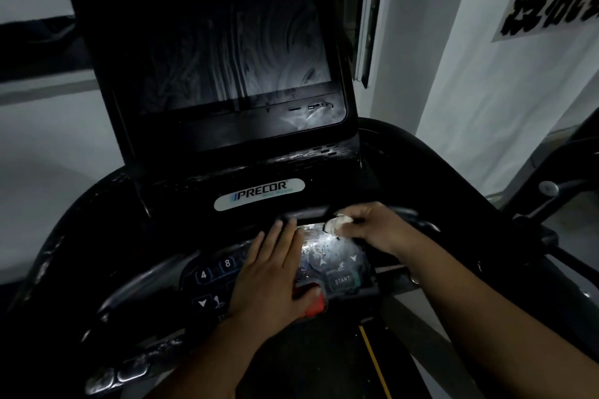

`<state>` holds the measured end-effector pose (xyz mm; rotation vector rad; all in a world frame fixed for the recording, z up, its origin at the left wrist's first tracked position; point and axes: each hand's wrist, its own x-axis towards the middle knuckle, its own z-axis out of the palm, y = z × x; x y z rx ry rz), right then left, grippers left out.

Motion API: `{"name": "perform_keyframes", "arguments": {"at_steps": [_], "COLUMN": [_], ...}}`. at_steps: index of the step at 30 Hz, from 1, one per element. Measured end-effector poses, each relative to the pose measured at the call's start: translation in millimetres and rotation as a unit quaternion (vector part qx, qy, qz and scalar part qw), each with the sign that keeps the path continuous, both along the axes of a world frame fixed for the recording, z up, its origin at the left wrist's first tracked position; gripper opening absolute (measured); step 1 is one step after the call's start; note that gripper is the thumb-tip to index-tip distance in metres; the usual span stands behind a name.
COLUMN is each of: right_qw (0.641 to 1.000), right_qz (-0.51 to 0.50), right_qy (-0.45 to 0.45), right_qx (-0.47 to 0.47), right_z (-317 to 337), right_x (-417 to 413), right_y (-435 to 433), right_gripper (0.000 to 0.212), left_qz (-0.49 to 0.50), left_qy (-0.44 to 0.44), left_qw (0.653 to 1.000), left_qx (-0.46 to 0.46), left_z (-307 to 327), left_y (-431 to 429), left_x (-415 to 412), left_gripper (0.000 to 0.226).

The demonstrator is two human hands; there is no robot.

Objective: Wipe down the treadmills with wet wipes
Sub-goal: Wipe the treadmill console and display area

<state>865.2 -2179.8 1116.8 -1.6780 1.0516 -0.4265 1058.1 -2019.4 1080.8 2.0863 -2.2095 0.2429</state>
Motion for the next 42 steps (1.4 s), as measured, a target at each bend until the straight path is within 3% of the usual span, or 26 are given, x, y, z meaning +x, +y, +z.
{"name": "perform_keyframes", "arguments": {"at_steps": [2,5,10,13,16,21,26,31,33,36,38,42], "right_qw": [0.989,0.970,0.984,0.968,0.950,0.948,0.884,0.791,0.791,0.829,0.839,0.769], "right_qz": [0.075,0.155,0.104,0.158,0.199,0.183,0.243,0.135,0.127,0.039,0.035,0.123], "right_qy": [0.089,0.108,0.101,0.127,0.139,0.208,0.280,0.275,0.268,0.287,0.275,0.298], "right_qx": [-0.086,-0.156,-0.103,-0.151,-0.197,-0.155,-0.283,-0.529,-0.535,-0.478,-0.468,-0.553], "right_z": [9,6,11,16,18,29,25,-33,-51,-48,-56,-82], "right_x": [27,58,13,43,80,56,114,86,77,107,120,88], "right_y": [0,11,-11,1,28,19,60,114,129,149,173,190], "right_gripper": [0.033,0.025,0.027,0.020,0.028,0.045,0.076,0.070,0.071,0.074,0.074,0.071], "left_qz": [0.006,0.004,0.022,0.023,0.018,0.028,0.037,0.052,0.052,0.047,0.035,0.022], "left_qy": [-0.002,0.005,0.017,0.014,0.013,-0.002,-0.001,-0.012,-0.015,-0.007,-0.010,-0.030], "left_qw": [1.000,1.000,0.999,1.000,1.000,0.999,0.999,0.998,0.997,0.997,0.997,0.996], "left_qx": [-0.006,-0.008,-0.018,-0.015,-0.013,-0.029,-0.024,-0.038,-0.046,-0.068,-0.073,-0.075], "left_z": [-2,1,3,1,3,1,-2,-12,-17,-22,-29,-40], "left_y": [5,5,19,21,21,41,52,70,72,74,82,108], "left_x": [5,7,28,31,31,56,64,75,74,76,80,94], "left_gripper": [0.095,0.095,0.092,0.093,0.092,0.089,0.090,0.088,0.085,0.075,0.068,0.064]}}
